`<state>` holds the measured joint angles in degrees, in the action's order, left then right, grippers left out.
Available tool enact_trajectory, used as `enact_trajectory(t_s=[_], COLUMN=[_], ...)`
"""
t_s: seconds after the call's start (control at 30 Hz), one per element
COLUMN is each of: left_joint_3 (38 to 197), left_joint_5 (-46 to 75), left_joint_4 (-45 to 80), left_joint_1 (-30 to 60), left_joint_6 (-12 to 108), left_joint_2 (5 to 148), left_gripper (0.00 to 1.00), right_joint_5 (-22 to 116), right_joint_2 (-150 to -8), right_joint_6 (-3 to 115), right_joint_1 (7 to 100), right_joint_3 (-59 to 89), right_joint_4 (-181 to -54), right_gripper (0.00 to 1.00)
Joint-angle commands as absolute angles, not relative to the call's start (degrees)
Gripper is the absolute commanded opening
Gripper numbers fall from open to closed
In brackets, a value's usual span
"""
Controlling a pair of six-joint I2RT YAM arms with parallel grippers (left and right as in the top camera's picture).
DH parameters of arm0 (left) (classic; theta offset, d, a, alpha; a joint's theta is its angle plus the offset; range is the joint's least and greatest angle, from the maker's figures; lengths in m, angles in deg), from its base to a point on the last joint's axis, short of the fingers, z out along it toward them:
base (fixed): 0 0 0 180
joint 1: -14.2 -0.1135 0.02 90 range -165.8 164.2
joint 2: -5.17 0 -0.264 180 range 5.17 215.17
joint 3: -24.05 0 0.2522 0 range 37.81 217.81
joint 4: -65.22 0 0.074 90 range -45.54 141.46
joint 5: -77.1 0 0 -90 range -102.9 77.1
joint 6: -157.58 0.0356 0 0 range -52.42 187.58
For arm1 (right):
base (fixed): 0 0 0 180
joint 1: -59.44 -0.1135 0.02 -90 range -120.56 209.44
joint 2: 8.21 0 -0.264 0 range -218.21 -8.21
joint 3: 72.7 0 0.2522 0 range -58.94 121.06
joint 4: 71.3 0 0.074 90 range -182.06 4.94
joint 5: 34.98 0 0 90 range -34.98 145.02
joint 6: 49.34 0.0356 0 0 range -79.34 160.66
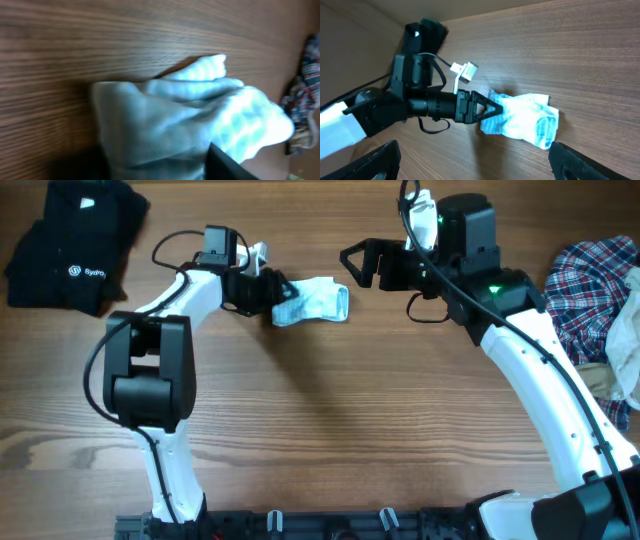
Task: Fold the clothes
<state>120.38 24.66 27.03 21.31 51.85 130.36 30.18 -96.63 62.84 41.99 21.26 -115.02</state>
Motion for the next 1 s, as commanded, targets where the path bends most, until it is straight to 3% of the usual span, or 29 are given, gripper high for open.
enact_trajectory(t_s=[0.0,0.13,0.5,0.97], left_joint_3=[118.82,118.82,121.86,128.07], left_joint_5=[23.27,23.31,28.25,25.32], left_joint_4=[26.00,26.42,28.08,32.63], left_joint_1=[21.88,21.97,18.97,10.36], left_joint_6=[52.18,52.16,47.54,47.61], left_joint_2=[133.73,133.81,129.33,122.47], left_gripper=[0.42,0.04,0.04,0.04], right_joint_5=[30.12,30.12,30.14,30.73], right_joint_2=[-95.52,-95.52,-95.52,-95.52], right_joint_6=[61.68,61.63,61.65,60.08], right_joint_1=[42.17,42.17,42.17,42.28], right_joint_3=[21.26,21.26,21.26,21.26], right_joint_4=[-114.67,-114.67,-114.67,-114.73], right_gripper=[0.95,0.96,0.96,0.95])
